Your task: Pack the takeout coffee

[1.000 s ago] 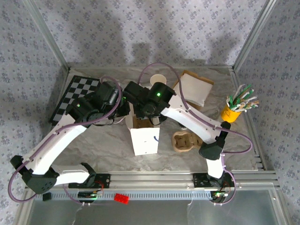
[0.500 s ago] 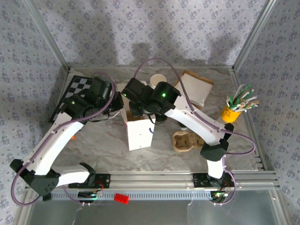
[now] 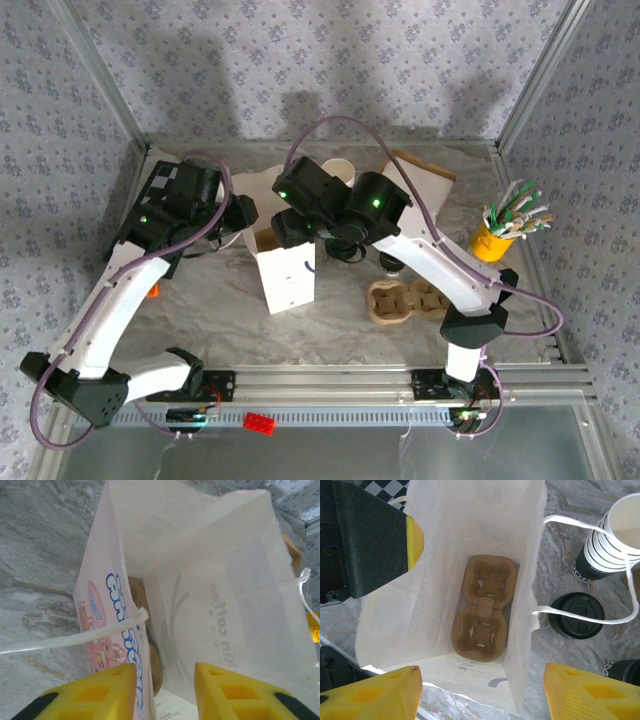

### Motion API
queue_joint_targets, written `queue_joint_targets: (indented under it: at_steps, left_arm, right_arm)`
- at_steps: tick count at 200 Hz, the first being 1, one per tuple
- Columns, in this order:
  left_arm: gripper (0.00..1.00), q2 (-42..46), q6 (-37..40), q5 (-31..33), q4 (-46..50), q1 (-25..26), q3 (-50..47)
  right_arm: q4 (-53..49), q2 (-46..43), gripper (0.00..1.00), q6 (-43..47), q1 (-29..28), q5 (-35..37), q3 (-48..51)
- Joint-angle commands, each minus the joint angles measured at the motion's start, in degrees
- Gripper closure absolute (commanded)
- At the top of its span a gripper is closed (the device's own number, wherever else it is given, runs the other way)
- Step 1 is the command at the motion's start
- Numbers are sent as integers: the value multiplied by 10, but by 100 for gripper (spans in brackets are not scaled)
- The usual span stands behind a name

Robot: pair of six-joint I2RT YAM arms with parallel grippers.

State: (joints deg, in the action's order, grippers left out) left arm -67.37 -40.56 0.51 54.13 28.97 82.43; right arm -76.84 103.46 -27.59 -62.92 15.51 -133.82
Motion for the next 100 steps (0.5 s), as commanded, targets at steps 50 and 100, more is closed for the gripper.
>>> queue_joint_targets:
  at_steps: [50, 100]
  left_arm:
    - [46, 39, 10, -6, 86, 4, 54]
    - [44, 70, -3, 32, 95, 59, 55]
  right_arm:
    - [-57, -76, 21, 57, 42, -29, 21]
    - [-81, -166, 18, 82, 150, -77, 149]
